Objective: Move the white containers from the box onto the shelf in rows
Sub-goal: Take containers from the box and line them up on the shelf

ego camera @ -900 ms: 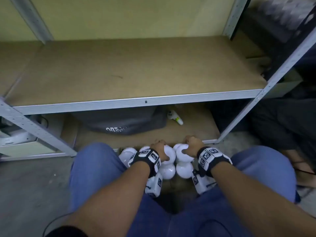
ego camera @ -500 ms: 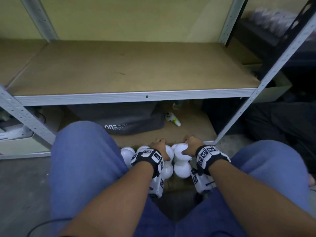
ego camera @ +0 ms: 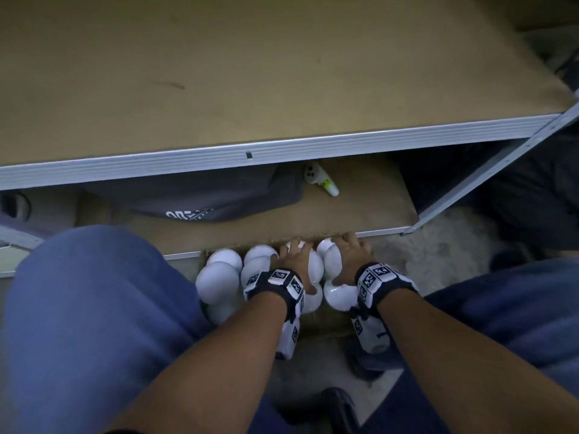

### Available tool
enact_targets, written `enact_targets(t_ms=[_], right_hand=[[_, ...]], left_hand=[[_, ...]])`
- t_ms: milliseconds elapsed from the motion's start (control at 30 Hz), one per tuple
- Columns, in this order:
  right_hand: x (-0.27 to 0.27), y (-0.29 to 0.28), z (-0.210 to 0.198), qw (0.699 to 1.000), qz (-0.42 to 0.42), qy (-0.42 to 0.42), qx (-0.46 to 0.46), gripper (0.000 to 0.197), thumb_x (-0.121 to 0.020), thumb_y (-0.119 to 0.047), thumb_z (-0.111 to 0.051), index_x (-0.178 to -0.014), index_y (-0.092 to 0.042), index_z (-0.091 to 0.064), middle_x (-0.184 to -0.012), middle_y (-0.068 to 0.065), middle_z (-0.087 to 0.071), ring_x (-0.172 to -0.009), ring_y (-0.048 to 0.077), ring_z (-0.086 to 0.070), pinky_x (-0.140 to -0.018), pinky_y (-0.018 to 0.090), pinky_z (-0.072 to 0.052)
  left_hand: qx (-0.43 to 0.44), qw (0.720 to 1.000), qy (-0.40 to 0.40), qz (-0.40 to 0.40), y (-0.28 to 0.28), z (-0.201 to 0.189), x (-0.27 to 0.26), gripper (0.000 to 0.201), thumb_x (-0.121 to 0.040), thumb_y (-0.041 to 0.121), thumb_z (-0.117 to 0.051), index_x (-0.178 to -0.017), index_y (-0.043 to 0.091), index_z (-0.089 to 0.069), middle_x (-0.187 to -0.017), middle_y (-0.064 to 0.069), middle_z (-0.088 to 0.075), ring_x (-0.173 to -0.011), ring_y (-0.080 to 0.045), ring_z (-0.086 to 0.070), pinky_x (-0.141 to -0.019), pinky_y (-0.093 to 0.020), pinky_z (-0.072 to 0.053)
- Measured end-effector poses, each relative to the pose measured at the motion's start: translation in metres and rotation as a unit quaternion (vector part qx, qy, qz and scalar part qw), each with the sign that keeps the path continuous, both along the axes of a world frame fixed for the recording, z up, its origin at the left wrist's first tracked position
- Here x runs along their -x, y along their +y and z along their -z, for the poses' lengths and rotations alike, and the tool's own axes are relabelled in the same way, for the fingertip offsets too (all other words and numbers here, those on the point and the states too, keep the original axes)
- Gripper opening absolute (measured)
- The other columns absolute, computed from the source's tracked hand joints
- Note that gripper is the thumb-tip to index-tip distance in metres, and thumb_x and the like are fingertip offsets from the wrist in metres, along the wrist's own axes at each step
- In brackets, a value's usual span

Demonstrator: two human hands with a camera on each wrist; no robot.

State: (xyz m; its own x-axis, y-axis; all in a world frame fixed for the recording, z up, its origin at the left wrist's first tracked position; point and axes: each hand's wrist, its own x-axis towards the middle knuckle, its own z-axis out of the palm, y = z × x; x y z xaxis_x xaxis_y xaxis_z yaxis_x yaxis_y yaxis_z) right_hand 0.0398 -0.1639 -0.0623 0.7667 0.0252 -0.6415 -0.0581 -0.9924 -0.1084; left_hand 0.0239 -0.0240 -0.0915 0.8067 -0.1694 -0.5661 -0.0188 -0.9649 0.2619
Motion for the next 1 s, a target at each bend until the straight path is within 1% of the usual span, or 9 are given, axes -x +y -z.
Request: enact_targets(t_ms=[67, 133, 300, 533, 600, 667, 800, 900, 1000], right_hand=[[-0.001, -0.004, 0.01, 1.0, 0.005, 0.029, 0.0, 0.1, -0.061, -0.031, -0.081, -0.143, -0.034, -0.024, -0.155, -0.001, -0.008, -0.135, 0.035, -0.025, -0.11, 0.049, -0.034], [-0.001, -0.007, 0.018, 0.999, 0.015, 0.036, -0.004, 0.101, -0.063, -0.028, -0.081, -0.144, -0.034, -0.02, -0.157, 0.0, -0.004, -0.137, 0.035, -0.022, -0.111, 0.046, -0.034], [-0.002, -0.006, 0.022, 0.999, 0.033, 0.031, -0.018, 0.094, -0.064, -0.022, -0.079, -0.139, -0.032, -0.023, -0.152, 0.002, -0.009, -0.134, 0.035, -0.022, -0.107, 0.042, -0.038], [-0.002, 0.0, 0.004, 0.998, 0.047, 0.035, -0.023, 0.093, -0.065, -0.024, -0.078, -0.142, -0.03, -0.025, -0.154, 0.002, -0.009, -0.136, 0.037, -0.023, -0.108, 0.046, -0.039], [-0.005, 0.002, -0.01, 0.998, 0.047, 0.032, -0.029, 0.081, -0.068, -0.019, -0.075, -0.137, -0.026, -0.033, -0.146, 0.003, -0.02, -0.131, 0.036, -0.03, -0.105, 0.046, -0.042], [-0.009, 0.001, -0.026, 0.998, 0.033, 0.031, -0.031, 0.084, -0.066, -0.016, -0.078, -0.136, -0.027, -0.034, -0.141, 0.002, -0.026, -0.131, 0.035, -0.031, -0.104, 0.045, -0.044], [-0.014, -0.002, -0.062, 0.998, 0.039, 0.0, -0.045, 0.093, -0.066, -0.016, -0.078, -0.142, -0.031, -0.027, -0.146, 0.002, -0.024, -0.137, 0.038, -0.024, -0.103, 0.046, -0.044], [-0.013, -0.002, -0.096, 0.998, 0.031, -0.035, -0.046, 0.104, -0.062, -0.02, -0.081, -0.147, -0.033, -0.023, -0.149, 0.003, -0.019, -0.139, 0.041, -0.021, -0.106, 0.046, -0.043], [-0.01, 0.0, -0.139, 0.997, 0.018, -0.062, -0.04, 0.099, -0.058, -0.023, -0.082, -0.141, -0.03, -0.029, -0.146, 0.004, -0.022, -0.138, 0.04, -0.022, -0.108, 0.05, -0.037]], left_hand=[[-0.015, 1.0, -0.013, 0.012, -0.003, 0.01, 0.0, 0.104, -0.052, 0.048, -0.081, -0.139, 0.033, -0.025, -0.143, 0.001, -0.031, -0.131, -0.026, -0.037, -0.103, -0.047, -0.039], [-0.026, 0.999, -0.016, 0.021, -0.005, 0.017, 0.001, 0.105, -0.054, 0.047, -0.081, -0.141, 0.032, -0.024, -0.141, 0.001, -0.034, -0.128, -0.027, -0.039, -0.102, -0.046, -0.04], [-0.033, 0.999, 0.003, 0.018, -0.013, 0.02, -0.003, 0.097, -0.065, 0.028, -0.078, -0.144, 0.026, -0.021, -0.141, -0.005, -0.03, -0.13, -0.031, -0.033, -0.103, -0.041, -0.037], [0.007, 1.0, 0.024, -0.017, -0.01, 0.002, 0.0, 0.098, -0.061, 0.027, -0.081, -0.141, 0.024, -0.024, -0.142, -0.005, -0.031, -0.131, -0.03, -0.033, -0.106, -0.041, -0.039], [0.016, 0.999, 0.023, -0.029, -0.009, -0.011, 0.0, 0.096, -0.058, 0.027, -0.082, -0.137, 0.022, -0.029, -0.141, -0.005, -0.032, -0.13, -0.03, -0.035, -0.104, -0.041, -0.04], [0.015, 0.999, 0.024, -0.029, -0.007, -0.029, -0.005, 0.094, -0.055, 0.029, -0.084, -0.134, 0.02, -0.033, -0.139, -0.006, -0.033, -0.128, -0.031, -0.037, -0.102, -0.041, -0.042], [0.033, 0.999, -0.014, -0.023, -0.001, -0.069, -0.012, 0.088, -0.051, 0.036, -0.083, -0.126, 0.026, -0.038, -0.13, -0.004, -0.036, -0.122, -0.03, -0.04, -0.1, -0.042, -0.043], [0.047, 0.998, -0.049, -0.01, 0.004, -0.103, -0.013, 0.085, -0.04, 0.047, -0.08, -0.115, 0.031, -0.042, -0.119, 0.001, -0.037, -0.116, -0.026, -0.043, -0.096, -0.041, -0.046], [0.055, 0.996, -0.067, 0.009, 0.012, -0.149, -0.013, 0.089, -0.043, 0.05, -0.079, -0.122, 0.032, -0.04, -0.118, -0.001, -0.037, -0.114, -0.03, -0.043, -0.094, -0.045, -0.047]])
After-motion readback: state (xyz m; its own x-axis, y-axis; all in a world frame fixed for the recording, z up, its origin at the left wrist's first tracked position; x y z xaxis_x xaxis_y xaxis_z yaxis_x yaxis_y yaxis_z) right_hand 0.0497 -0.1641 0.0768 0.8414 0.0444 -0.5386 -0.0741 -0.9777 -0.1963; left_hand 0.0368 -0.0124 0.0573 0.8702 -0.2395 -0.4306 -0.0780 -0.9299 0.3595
